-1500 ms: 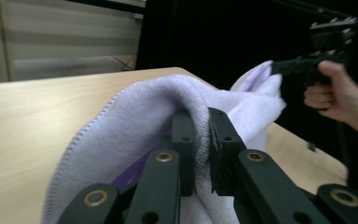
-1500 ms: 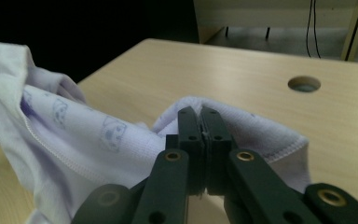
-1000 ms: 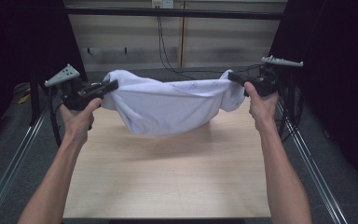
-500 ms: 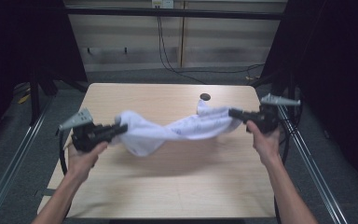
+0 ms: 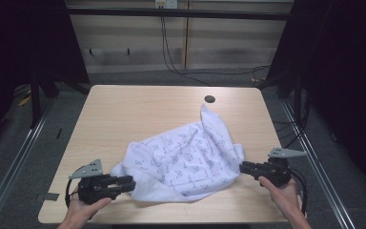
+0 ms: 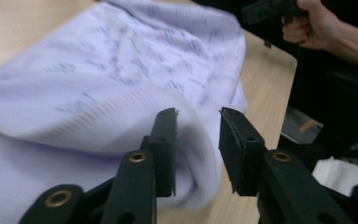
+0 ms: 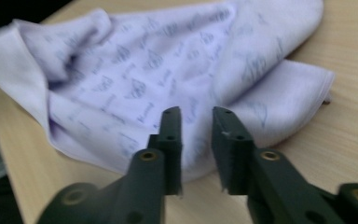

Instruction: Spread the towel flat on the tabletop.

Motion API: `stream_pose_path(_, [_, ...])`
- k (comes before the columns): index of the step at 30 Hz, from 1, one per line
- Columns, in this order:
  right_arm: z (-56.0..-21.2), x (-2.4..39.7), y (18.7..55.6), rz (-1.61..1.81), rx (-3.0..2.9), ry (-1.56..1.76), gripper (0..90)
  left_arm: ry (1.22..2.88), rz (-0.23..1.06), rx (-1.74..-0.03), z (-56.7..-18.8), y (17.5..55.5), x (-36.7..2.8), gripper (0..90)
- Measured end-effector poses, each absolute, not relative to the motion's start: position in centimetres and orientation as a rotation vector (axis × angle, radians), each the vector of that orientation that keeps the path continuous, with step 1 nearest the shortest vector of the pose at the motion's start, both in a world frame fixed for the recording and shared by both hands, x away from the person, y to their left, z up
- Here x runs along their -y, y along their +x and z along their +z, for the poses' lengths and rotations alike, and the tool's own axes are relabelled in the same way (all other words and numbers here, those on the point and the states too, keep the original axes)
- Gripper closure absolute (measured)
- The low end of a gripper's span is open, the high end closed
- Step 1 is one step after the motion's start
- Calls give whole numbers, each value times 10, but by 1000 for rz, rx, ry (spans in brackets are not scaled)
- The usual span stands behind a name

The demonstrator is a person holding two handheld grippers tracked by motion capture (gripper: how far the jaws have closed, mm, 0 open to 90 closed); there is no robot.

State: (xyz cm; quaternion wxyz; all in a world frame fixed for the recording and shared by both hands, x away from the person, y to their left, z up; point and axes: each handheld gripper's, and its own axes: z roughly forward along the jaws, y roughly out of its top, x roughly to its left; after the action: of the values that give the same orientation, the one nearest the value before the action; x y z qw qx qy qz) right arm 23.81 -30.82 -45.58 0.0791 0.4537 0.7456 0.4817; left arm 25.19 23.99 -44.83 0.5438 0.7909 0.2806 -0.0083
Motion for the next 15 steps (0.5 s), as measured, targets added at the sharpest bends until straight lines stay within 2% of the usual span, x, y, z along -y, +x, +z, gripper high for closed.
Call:
stream_pose_path(3, [-451,313,243,1450,-2180,1375,648,1902,52,-687,-446,278,-236,652])
stream_pose_path(6, [-458,311,260,1431,-2186,1380,612,1915,48,-750,-459,317,-224,675])
stream_pose_path(9, [-463,299,273,1407,-2239,1368,588,1967,46,-791,-474,346,-208,613])
stream_pose_path(11, [-463,290,277,1392,-2257,1349,563,2029,41,-810,-484,354,-198,557])
stream_pose_path(12, [-463,287,278,1375,-2264,1345,556,2077,43,-811,-490,354,-193,557])
stream_pose_path(13, [-464,285,280,1365,-2265,1336,550,2132,39,-796,-497,353,-190,599])
stream_pose_path(14, [-464,285,281,1360,-2263,1338,547,2181,48,-771,-501,349,-189,698])
stream_pose_path(15, [-465,287,282,1357,-2252,1345,546,2180,47,-771,-500,345,-190,724])
